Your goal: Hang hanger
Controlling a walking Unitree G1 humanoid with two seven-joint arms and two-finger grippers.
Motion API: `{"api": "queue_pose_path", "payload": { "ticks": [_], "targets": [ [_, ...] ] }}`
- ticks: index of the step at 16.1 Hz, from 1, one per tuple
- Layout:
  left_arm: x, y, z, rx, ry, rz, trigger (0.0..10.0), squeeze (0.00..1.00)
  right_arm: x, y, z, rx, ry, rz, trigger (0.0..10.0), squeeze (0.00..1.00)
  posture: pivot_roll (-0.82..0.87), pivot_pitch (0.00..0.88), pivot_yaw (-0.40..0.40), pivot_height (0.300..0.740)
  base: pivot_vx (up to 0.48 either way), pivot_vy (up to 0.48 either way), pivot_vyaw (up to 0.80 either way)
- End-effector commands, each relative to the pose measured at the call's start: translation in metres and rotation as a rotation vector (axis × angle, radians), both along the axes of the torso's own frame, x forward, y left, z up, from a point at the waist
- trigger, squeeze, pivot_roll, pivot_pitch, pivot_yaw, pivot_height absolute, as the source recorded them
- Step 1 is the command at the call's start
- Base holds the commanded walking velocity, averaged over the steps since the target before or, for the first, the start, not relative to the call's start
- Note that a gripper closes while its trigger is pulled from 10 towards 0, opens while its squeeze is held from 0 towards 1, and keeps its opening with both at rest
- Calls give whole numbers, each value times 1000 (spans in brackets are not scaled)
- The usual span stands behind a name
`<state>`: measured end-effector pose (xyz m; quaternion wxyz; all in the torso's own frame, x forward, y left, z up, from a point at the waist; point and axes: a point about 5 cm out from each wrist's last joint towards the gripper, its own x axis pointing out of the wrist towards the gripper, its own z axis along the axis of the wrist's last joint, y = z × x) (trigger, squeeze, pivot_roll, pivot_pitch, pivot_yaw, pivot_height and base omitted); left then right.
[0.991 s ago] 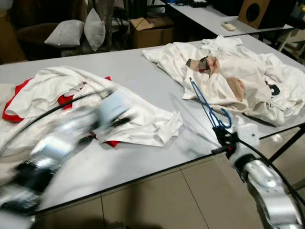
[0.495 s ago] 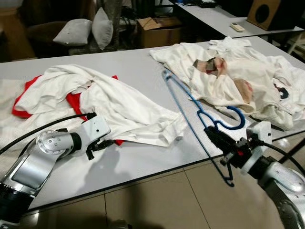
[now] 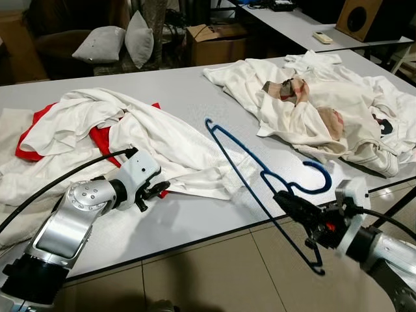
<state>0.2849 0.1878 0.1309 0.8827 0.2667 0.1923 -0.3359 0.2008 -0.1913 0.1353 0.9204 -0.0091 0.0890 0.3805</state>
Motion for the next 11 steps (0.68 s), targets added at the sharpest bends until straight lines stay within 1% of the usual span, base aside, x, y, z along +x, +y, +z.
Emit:
{"api": "queue_pose_path", "payload": {
  "ticks": [1,2,3,4,7,11],
  "targets": [
    [0,0,-2,36,-5,-3,4118,0,-1,-2,5,-3,-5,5,10000,0,45,0,7,740,0,0,0],
    [1,0,-2,46,-8,-5,4118,0,-1,-2,5,-3,-4,5,10000,0,43,0,9,740,0,0,0],
    [2,1,-4,69,-11,-6,2314,0,-1,0,6,-3,-3,6,10000,0,39,0,12,740,0,0,0],
    [2,0,-4,62,-9,-7,0,0,-3,0,6,-1,-1,7,10000,0,36,0,14,740,0,0,0],
    [2,-4,-6,54,-6,-19,0,0,-4,-1,3,-7,8,7,10000,0,35,0,12,740,0,0,0],
    [3,-6,-9,83,-15,-26,0,0,-3,1,4,-11,10,15,10000,0,35,0,7,740,0,0,0]
  ]
}}
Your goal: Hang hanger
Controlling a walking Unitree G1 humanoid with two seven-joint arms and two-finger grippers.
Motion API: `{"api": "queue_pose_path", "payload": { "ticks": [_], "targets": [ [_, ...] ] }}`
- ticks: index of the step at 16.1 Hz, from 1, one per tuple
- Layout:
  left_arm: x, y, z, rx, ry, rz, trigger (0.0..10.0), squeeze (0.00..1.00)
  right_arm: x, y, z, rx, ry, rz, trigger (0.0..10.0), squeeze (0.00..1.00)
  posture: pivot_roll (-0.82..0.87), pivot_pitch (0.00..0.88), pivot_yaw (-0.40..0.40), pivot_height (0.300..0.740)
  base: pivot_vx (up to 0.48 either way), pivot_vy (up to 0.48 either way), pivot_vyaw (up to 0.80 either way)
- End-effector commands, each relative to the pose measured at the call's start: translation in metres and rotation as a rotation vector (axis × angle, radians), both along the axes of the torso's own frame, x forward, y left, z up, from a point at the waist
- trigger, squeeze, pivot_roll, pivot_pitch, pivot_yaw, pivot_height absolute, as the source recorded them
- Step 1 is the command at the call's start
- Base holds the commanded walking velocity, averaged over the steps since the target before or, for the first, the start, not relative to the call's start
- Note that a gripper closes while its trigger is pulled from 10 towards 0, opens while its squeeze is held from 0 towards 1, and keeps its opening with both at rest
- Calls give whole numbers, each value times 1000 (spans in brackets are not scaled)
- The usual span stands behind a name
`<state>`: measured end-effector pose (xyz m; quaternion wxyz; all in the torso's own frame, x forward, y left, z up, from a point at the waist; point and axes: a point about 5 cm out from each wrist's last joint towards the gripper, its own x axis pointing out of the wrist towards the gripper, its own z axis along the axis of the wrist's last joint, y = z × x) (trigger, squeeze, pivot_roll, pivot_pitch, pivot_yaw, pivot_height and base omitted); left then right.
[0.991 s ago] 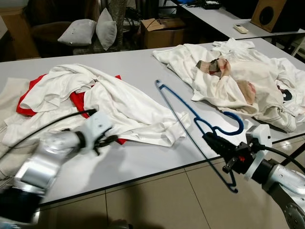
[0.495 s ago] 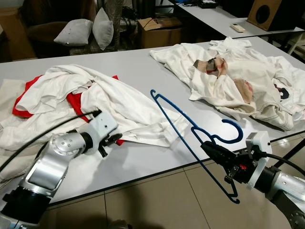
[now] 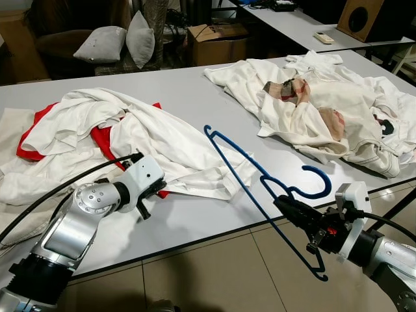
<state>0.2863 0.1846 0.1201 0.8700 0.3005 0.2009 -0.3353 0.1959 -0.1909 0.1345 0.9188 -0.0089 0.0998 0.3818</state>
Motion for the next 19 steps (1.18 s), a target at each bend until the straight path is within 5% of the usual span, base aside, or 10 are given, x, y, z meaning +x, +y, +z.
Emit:
{"api": "queue_pose_path", "payload": {
  "ticks": [1,10,11,12,13,19],
  "targets": [
    [3,-3,2,17,-21,-9,0,0,2,1,4,-3,-10,12,10000,0,36,0,6,740,0,0,0],
    [13,3,30,-111,-125,16,0,0,-2,0,2,-5,0,15,10000,0,38,0,10,740,0,0,0],
    [12,2,26,-65,-120,-3,2941,0,-1,1,1,-6,1,16,10000,0,41,0,9,740,0,0,0],
    [10,0,20,-55,-98,-18,10000,0,0,2,1,-6,2,18,10000,0,41,0,9,740,0,0,0],
    [6,-9,17,-152,-60,-43,10000,1000,1,4,1,-7,3,25,10000,0,39,0,9,740,0,0,0],
    [1,-9,2,-163,-6,-34,10000,1000,-1,4,0,-28,14,42,10000,0,24,0,6,740,0,0,0]
  ]
}}
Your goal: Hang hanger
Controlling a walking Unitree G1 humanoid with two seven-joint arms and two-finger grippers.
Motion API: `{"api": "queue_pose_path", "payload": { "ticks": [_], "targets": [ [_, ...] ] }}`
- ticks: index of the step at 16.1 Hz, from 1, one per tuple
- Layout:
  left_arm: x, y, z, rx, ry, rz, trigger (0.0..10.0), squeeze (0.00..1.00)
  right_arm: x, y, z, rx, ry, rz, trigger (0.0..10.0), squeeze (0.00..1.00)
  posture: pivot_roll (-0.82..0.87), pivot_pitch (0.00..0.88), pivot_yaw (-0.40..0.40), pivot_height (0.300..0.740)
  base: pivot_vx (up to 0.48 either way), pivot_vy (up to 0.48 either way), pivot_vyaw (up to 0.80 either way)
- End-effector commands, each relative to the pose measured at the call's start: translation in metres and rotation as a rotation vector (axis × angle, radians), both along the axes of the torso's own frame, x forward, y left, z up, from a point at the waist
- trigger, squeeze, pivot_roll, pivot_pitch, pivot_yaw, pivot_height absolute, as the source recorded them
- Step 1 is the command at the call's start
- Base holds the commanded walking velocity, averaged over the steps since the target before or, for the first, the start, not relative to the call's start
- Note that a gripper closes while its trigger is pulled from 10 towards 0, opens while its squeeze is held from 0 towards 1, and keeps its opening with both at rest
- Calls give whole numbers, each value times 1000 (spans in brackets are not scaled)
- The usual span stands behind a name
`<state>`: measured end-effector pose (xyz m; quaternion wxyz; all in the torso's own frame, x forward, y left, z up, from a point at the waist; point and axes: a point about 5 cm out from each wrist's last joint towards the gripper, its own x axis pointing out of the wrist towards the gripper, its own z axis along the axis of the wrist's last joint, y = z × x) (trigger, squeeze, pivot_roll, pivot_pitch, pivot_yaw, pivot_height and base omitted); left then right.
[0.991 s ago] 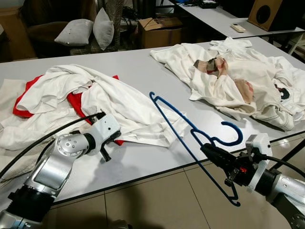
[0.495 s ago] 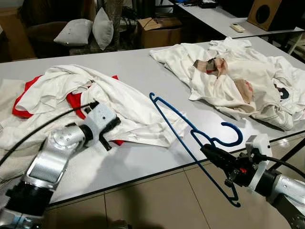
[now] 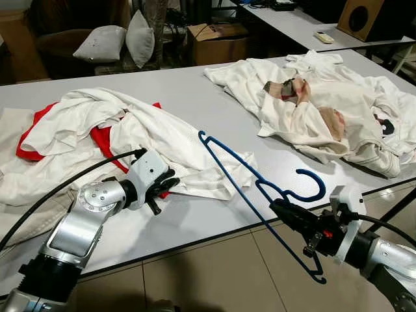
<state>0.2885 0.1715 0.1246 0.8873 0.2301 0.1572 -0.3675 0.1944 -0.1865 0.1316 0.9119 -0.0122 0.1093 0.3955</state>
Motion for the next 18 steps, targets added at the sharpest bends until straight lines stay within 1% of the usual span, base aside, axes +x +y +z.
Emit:
{"api": "queue_pose_path", "payload": {
  "ticks": [1,2,3,4,8,10,11,12,15,17,18],
  "targets": [
    [1,7,-3,51,-16,35,10000,1000,0,1,3,-18,-1,14,10000,0,24,0,4,740,0,0,0],
    [3,8,-4,59,-25,53,10000,725,-1,1,2,-18,1,16,10000,0,24,0,4,740,0,0,0],
    [3,8,-5,55,-19,51,10000,161,-1,1,2,-18,3,17,10000,0,24,0,2,740,0,0,0],
    [2,7,-7,55,-12,47,10000,0,-1,2,1,-18,4,17,10000,0,24,0,2,740,0,0,0],
    [0,4,-13,6,28,71,10000,0,0,2,1,-22,4,20,10000,0,23,0,0,740,0,0,0],
    [-1,1,-14,-35,49,64,10000,0,1,2,1,-25,5,21,10000,0,23,0,-2,740,0,0,0],
    [-3,1,-14,-42,62,58,10000,0,0,2,1,-26,5,22,10000,0,23,0,-2,740,0,0,0],
    [-4,1,-16,-24,62,56,10000,0,1,2,1,-28,5,23,10000,0,24,0,-4,740,0,0,0],
    [1,6,-21,97,12,76,10000,0,2,2,1,-28,2,25,10000,0,25,0,-6,740,0,0,0],
    [2,6,-21,116,6,75,10000,0,3,2,2,-27,-1,26,10000,0,25,0,-5,740,0,0,0],
    [3,6,-20,115,1,81,8588,0,3,2,2,-27,-2,25,10000,0,26,0,-6,740,0,0,0]
  ]
}}
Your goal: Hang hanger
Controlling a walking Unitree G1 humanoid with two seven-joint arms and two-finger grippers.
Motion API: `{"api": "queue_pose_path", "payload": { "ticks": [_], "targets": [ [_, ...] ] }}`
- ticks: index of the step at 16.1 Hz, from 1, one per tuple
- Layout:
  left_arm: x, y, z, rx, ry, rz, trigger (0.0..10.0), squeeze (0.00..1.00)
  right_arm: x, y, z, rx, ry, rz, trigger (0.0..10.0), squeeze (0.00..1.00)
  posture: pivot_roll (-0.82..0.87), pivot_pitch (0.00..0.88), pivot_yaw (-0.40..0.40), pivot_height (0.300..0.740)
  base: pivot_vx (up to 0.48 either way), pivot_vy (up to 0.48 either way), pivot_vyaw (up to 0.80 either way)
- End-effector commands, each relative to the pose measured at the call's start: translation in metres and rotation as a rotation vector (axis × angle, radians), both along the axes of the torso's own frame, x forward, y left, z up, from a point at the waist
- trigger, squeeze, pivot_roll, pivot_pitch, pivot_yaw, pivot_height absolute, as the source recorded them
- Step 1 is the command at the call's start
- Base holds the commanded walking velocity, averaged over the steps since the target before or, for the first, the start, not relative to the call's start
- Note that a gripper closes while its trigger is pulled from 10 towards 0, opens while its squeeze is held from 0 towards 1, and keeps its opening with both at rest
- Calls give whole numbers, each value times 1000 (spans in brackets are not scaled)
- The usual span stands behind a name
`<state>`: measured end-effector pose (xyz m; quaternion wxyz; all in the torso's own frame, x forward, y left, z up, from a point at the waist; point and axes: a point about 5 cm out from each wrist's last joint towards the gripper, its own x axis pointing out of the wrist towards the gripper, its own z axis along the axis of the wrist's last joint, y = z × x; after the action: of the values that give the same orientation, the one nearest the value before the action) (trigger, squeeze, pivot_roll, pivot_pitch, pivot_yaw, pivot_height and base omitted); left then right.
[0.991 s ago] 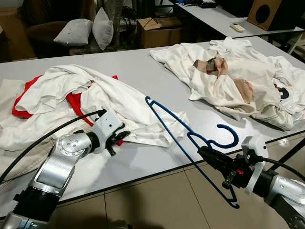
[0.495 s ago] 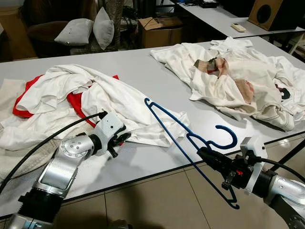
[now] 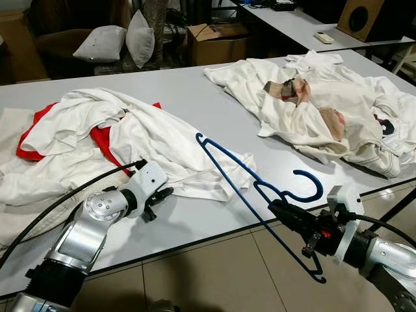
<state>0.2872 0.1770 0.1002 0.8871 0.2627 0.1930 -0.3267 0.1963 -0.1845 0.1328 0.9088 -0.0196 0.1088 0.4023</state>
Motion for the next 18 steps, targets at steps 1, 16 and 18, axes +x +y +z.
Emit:
{"api": "queue_pose_path", "payload": {
  "ticks": [1,16,18],
  "targets": [
    [5,0,5,15,-25,6,4745,0,1,0,1,-15,3,9,10000,0,26,0,-7,740,0,0,0],
    [4,-3,11,-62,-54,-5,0,0,-1,0,-1,-19,14,21,10000,0,23,0,-12,740,0,0,0],
    [0,-5,18,-131,-49,-51,0,0,-2,0,-2,-20,18,19,10000,0,24,0,-10,740,0,0,0]
  ]
}}
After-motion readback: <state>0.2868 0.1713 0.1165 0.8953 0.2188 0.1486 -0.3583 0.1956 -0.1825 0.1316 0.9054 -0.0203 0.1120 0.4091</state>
